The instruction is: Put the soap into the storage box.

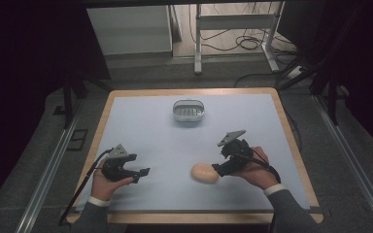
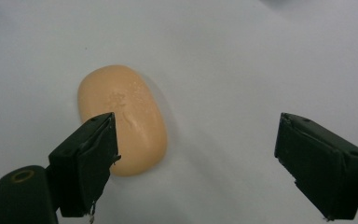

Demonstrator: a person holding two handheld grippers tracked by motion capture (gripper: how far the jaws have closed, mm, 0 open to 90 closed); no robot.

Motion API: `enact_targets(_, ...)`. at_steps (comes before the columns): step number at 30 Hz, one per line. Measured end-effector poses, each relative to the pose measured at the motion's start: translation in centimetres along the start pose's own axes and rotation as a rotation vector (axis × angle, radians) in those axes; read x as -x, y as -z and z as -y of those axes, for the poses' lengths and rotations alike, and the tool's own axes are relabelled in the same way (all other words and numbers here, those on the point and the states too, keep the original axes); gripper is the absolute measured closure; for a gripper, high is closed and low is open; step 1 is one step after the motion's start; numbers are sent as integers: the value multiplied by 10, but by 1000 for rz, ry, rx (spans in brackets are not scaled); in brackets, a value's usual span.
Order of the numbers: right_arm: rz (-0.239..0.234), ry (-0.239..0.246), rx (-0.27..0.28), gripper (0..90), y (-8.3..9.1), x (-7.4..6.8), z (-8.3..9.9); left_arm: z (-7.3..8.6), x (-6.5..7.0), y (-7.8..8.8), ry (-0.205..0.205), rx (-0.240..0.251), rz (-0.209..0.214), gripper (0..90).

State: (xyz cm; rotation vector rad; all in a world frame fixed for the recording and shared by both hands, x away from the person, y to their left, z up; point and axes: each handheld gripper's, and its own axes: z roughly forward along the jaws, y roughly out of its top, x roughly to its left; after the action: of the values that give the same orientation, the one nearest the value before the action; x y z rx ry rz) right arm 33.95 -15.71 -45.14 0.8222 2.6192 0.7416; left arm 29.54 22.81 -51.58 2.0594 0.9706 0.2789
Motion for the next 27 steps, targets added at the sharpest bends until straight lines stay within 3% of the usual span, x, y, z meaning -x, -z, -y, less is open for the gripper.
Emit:
enact_targets(13, -75, 72, -126, 131, -28, -20, -11, 1, 0, -1, 1, 0, 2, 187)
enact_targets(27, -112, 131, -195, 156, -52, -34, -16, 2, -6, 3, 29, 13, -5, 184)
